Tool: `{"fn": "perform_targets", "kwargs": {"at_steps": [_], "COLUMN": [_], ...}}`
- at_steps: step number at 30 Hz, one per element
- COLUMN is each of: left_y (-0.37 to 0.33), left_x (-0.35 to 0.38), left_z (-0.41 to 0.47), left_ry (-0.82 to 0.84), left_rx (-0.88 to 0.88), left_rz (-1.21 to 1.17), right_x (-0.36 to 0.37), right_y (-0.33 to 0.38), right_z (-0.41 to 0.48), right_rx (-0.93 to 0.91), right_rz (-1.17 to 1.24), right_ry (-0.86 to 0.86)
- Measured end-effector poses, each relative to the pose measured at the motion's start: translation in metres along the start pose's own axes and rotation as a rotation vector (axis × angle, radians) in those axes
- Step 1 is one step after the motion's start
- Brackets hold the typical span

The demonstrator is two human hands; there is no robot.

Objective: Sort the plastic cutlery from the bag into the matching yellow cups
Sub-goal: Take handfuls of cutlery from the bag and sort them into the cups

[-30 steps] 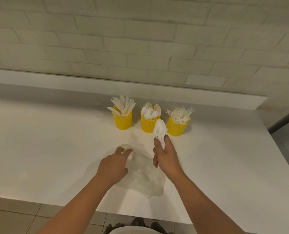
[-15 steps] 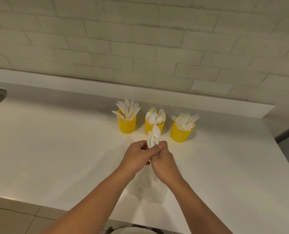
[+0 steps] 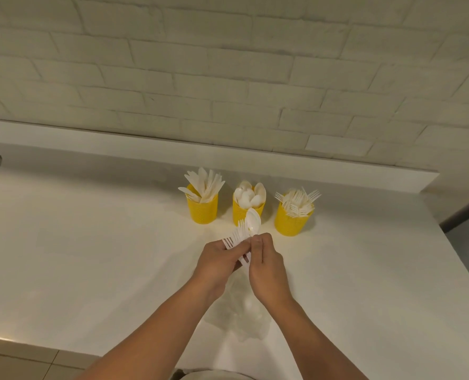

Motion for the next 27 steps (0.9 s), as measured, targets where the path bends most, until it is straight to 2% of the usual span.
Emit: {"fn": "perform_targets", "kwargs": {"at_steps": [4,9,14,20,27], "left_y": [0.002,0.0,-0.002,-0.005,-0.011], "left_x": [0.002,0.007,0.012,0.013,0.02], "left_z": [-0.001,-0.002,-0.009,-0.003,-0.003], "left_ry": [-0.073,-0.095,0.01,-0.1,-0.174], "left_rx": [0.019,0.085,-0.055,-0.023,-0.025], "left_rz": [-0.061,0.01,-0.021,0.074,-0.114], "right_x": [0.008,0.02,0.023,0.025,0.021], "right_y": [0.006,0.009,0.017,0.017,0.024], "right_z": [0.001,0.006,0.01,0.011,0.007], "right_rx": [0.019,0.098,0.099,0.176,0.207], "right_rz": [0.044,0.112,0.156,0.309,0.361], "right_ry": [-0.072,-0.085,-0.117,-0.09,-0.155]}}
Point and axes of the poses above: each hand's wrist, its own z-axis towards the middle knuckle, its own x-axis out of the palm, y = z × x, the point moved 1 cm from there along z, towards the middle knuckle, and after that the axes turned 4 degrees about -y, right-handed, at the moved point
